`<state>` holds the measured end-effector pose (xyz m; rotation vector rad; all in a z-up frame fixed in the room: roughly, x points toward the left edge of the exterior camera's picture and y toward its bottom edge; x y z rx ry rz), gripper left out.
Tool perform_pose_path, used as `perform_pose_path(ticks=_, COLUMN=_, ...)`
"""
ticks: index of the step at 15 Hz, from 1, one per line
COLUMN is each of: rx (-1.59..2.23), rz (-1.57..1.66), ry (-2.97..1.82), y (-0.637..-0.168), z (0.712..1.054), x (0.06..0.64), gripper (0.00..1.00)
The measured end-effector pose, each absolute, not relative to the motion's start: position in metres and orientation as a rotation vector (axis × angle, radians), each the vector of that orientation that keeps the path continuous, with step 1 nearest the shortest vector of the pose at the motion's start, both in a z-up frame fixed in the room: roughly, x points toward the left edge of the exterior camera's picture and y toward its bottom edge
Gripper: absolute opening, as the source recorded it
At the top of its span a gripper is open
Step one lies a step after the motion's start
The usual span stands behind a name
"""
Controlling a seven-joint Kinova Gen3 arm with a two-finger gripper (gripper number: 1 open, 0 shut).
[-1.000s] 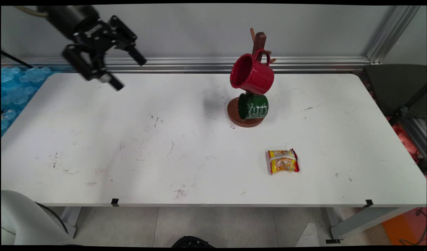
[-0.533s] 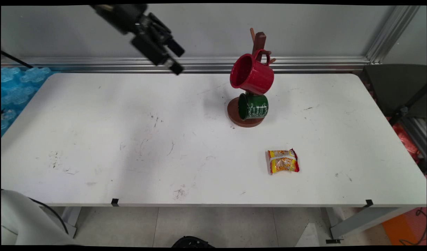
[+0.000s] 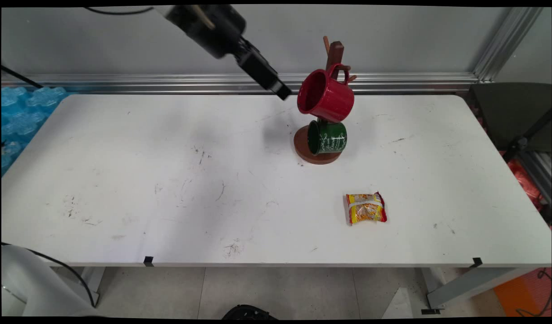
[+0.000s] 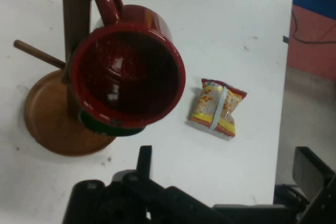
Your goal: Pick up the red mug from the rack
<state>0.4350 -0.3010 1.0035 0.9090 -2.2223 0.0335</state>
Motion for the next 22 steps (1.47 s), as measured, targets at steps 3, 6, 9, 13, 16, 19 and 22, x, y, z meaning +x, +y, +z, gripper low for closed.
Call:
perform_pose_path(ticks=3, rx=0.968, rz=0.025, ry=-2.195, y=-0.308, z=0.99, x=0.412, gripper=1.0)
perform_pose_path(ticks=6, rx=1.016, rz=0.017, ry=-2.16, y=-0.318, z=0.978, x=0.39, gripper=1.0)
perform_pose_path(ticks=9, rx=1.041, rz=0.012, ry=-2.137, y=-0.325, z=0.969, x=0.375, gripper=1.0)
perform_pose_path(ticks=13, rx=1.079, rz=0.011, ry=-2.102, y=-0.338, z=0.953, x=0.357, gripper=1.0)
perform_pose_path(ticks=16, rx=1.1, rz=0.011, ry=-2.082, y=-0.344, z=0.946, x=0.35, gripper=1.0)
perform_pose_path(ticks=19, rx=1.119, rz=0.02, ry=-2.065, y=-0.349, z=0.939, x=0.346, gripper=0.0)
perform_pose_path(ticks=22, rx=1.119, rz=0.036, ry=-2.059, y=-0.353, z=0.934, x=0.344, gripper=0.0)
